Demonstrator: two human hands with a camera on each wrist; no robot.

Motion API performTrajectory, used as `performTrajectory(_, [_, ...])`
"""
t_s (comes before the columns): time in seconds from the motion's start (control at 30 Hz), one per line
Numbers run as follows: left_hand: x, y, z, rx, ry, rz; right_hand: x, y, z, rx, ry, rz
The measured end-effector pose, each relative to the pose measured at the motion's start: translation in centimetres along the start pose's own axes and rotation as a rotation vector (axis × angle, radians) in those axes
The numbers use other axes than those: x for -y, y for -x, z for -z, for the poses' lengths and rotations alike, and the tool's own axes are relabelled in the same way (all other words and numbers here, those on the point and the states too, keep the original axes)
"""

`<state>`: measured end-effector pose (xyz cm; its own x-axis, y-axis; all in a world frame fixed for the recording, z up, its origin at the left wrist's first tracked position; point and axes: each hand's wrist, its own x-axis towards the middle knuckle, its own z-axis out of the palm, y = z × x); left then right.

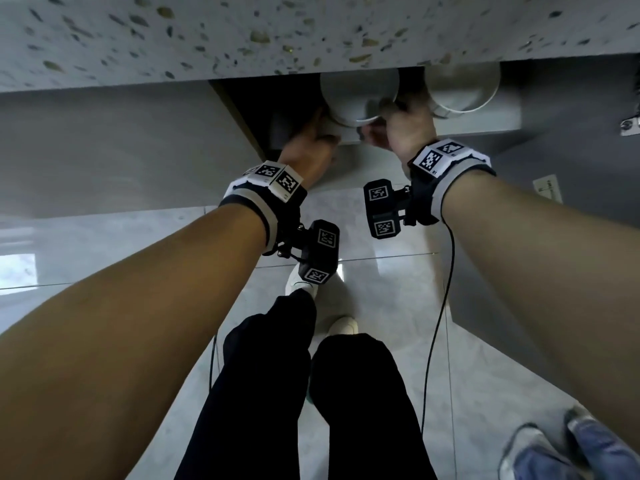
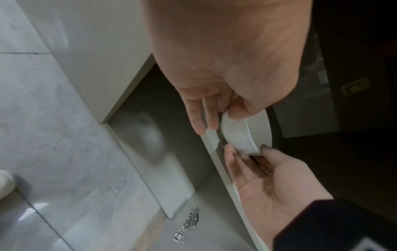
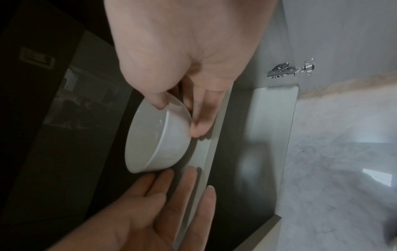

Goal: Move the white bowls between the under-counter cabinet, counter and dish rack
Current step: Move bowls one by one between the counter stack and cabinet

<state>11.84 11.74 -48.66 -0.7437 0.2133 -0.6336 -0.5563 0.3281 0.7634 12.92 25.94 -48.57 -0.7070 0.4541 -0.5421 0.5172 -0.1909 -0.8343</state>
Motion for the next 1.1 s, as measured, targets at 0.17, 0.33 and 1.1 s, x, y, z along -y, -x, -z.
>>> performTrajectory(0.17, [-0.7,4.1,0.6,0.029,-0.238,-0.071,-0.3,4.3,1.5,-0.04,0.079,-0.034])
performTrajectory(0.33, [-2.5,12.0,1.2,0.153,-0.471,-0.127,-0.6,12.6,5.1,-0.064,0.314,0.073])
performTrajectory(1.1, [-30.4,29.6,13.5,-0.198,-0.643,-0.543,33.3,27.8,4.8,0.1,0.531,0.538])
